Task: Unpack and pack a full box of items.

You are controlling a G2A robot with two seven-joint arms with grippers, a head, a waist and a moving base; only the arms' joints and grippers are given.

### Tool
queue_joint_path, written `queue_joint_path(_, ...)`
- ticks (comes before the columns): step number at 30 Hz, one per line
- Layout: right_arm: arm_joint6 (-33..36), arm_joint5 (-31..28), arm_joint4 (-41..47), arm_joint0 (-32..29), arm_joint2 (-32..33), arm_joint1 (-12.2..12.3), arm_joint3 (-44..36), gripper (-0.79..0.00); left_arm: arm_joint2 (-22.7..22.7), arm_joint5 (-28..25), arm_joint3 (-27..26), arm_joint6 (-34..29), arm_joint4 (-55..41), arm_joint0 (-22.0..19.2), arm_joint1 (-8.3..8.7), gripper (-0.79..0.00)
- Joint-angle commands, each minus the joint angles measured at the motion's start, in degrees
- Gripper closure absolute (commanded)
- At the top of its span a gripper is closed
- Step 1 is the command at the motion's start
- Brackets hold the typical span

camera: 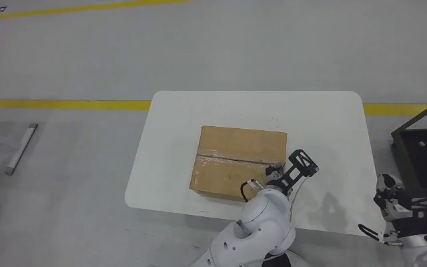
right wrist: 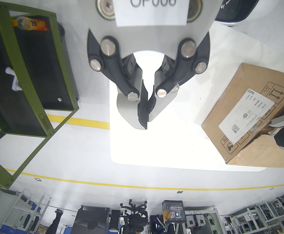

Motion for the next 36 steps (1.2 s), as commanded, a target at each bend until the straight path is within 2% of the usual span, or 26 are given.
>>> queue_joint_path(1,0.0,0.0,0.0,0.0,0.0,0.0,0.0,0.0,-0.3,-0.15,-0.55,-0.19,0.85,0.22,-0.09,-0.256)
queue_joint_path(15,0.0,0.0,0.0,0.0,0.0,0.0,0.0,0.0,-2.08,-1.52,-2.4,-0.23,3.81,2.47,-0.72,-0.274)
queue_joint_path(19,0.0,0.0,0.0,0.0,0.0,0.0,0.0,0.0,-2.6,-1.58,-3.12,0.12,4.58,2.94,-0.97,-0.314)
queue_joint_path(26,0.0,0.0,0.0,0.0,0.0,0.0,0.0,0.0,-2.71,-3.11,-4.36,0.07,5.81,3.51,-1.36,-0.339)
queue_joint_path(36,0.0,0.0,0.0,0.0,0.0,0.0,0.0,0.0,-3.77,-4.45,-1.91,-0.23,5.05,3.94,-2.12,-0.339)
